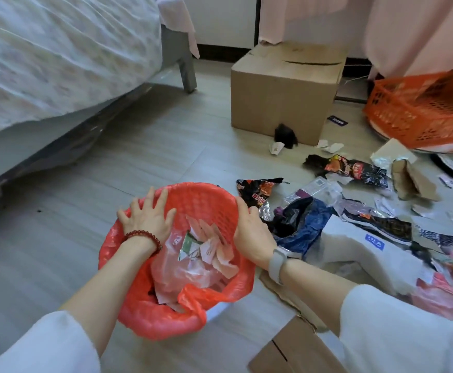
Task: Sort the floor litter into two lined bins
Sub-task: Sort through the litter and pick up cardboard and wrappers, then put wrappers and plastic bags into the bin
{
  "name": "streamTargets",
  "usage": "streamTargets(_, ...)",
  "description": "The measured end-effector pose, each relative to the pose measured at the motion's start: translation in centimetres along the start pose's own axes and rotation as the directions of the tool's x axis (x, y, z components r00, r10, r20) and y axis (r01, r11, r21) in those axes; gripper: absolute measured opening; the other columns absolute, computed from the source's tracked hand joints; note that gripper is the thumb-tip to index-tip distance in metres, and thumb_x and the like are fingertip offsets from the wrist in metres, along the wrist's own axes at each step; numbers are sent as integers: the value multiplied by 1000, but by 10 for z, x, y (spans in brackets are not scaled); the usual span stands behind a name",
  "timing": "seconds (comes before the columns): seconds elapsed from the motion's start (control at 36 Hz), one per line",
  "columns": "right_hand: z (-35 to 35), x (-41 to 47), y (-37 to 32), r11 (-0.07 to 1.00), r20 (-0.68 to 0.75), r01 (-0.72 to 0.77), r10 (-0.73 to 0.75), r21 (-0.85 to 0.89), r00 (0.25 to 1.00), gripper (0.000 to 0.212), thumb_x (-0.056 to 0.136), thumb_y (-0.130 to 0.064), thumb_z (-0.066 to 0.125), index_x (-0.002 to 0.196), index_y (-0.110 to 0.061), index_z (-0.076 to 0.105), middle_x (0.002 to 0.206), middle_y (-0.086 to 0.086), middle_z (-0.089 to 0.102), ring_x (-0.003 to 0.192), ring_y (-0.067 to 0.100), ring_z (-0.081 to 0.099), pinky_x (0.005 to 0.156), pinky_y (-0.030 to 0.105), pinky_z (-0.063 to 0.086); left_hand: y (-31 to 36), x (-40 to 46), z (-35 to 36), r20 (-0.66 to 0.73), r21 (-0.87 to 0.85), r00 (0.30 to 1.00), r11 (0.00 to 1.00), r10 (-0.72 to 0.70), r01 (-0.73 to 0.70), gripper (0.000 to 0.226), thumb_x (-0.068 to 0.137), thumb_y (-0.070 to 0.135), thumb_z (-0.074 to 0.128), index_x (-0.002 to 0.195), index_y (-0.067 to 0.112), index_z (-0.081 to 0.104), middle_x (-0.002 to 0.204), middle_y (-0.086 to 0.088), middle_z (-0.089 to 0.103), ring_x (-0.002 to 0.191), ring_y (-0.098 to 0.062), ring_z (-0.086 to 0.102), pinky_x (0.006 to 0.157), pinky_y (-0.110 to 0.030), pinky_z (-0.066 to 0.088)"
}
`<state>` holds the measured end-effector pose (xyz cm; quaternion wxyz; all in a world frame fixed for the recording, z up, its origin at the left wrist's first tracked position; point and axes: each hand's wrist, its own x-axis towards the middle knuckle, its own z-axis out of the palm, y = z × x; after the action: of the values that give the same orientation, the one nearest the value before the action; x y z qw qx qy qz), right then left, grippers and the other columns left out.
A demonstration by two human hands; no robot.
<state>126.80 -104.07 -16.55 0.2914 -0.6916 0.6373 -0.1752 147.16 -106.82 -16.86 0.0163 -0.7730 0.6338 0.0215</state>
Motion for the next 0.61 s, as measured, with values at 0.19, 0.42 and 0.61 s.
streamTargets(0.19,-19,27,37,990,-93,138,-138,-1,986,32,98,-26,30,120,-16,51,119,5,51,114,21,47,93,35,39,52,8,-15,-190,-84,967,979,169,-187,52,90,43,27,138,26,38,149,-7,31,136,-26,28,110,-49,17)
streamTargets(0.42,-21,15,167,761,423,226,71,-609,903,70,82,-29,52,144,-30,20,157,2,-6,142,29,-17,108,64,-6,135,-25,3,-343,-235,876,872,339,-430,49,77,32,30,109,15,64,114,-10,63,106,-29,59,96,-49,39)
streamTargets(0.61,-15,20,202,879,193,174,-96,-443,977,32,89,-13,50,121,-15,52,153,10,19,143,32,10,113,46,22,190,-44,14,-394,-238,721,694,570,-679,41,76,23,40,109,13,63,111,-5,63,104,-25,60,92,-37,43)
